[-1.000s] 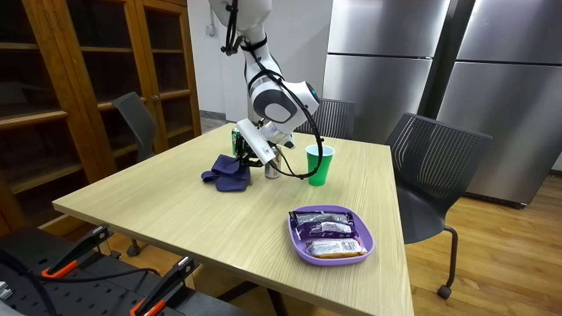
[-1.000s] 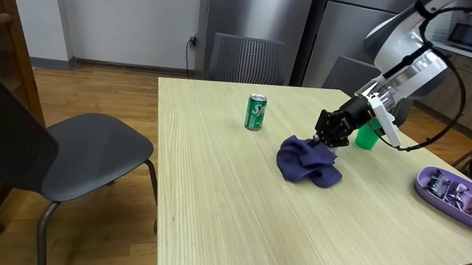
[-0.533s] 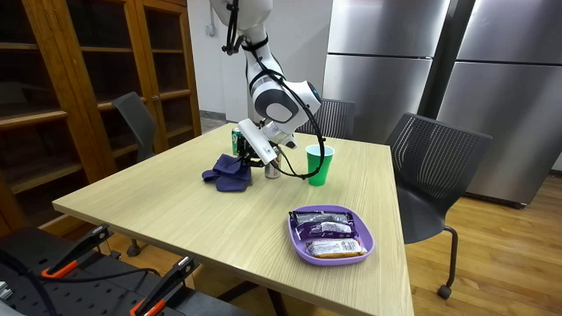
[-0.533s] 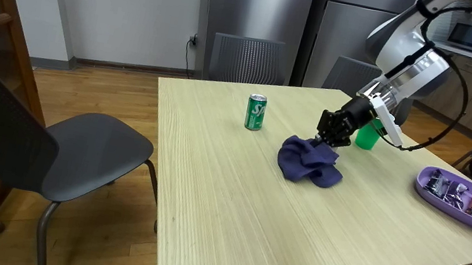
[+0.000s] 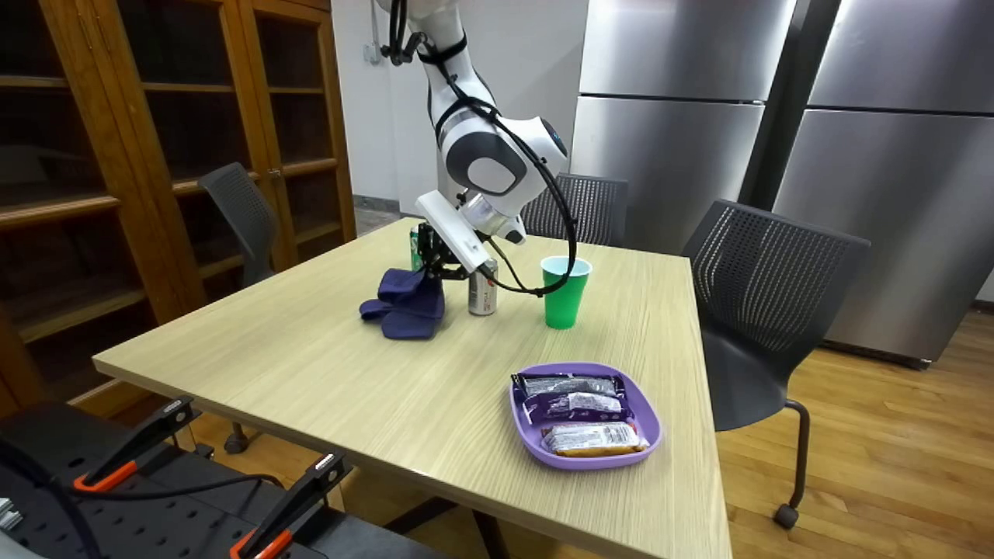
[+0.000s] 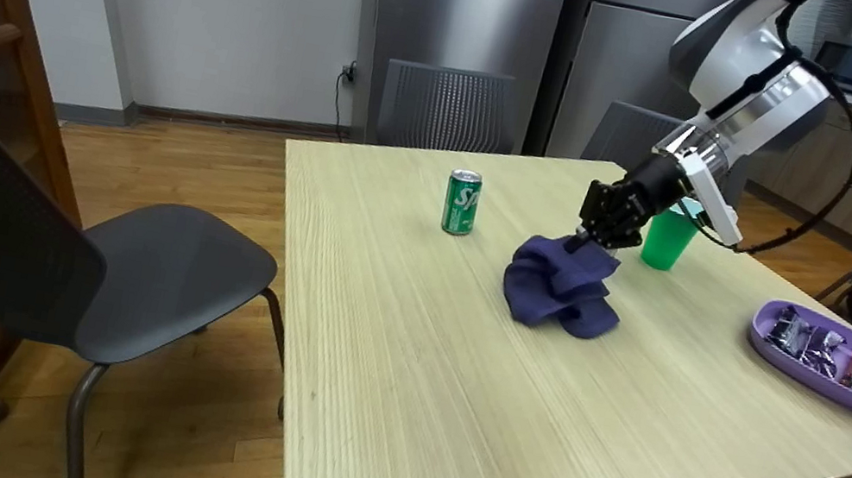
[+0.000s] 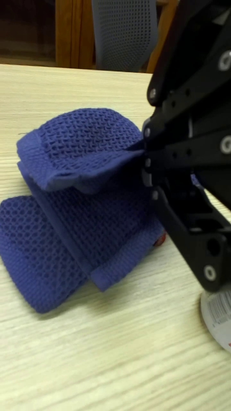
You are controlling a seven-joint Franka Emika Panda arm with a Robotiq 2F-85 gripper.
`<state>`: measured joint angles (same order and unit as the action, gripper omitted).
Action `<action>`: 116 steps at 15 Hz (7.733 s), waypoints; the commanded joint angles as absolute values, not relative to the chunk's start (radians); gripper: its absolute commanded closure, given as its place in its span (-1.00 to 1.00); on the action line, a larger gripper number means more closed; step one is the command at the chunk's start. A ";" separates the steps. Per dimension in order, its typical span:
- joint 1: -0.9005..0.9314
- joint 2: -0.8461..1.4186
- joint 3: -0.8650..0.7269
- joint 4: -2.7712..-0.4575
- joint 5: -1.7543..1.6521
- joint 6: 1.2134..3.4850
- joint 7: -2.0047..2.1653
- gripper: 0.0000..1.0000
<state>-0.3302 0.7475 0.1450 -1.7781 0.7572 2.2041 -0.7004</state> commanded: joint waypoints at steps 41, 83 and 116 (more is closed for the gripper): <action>-0.314 0.397 -0.102 -2.025 0.509 1.955 -0.643 0.98; -0.481 0.409 -0.299 -2.012 0.414 1.979 -0.335 0.98; -0.546 0.489 -0.322 -1.913 0.425 1.948 -0.181 0.98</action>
<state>-0.5358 0.4785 -0.3360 -1.9438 0.4379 1.9790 -0.2160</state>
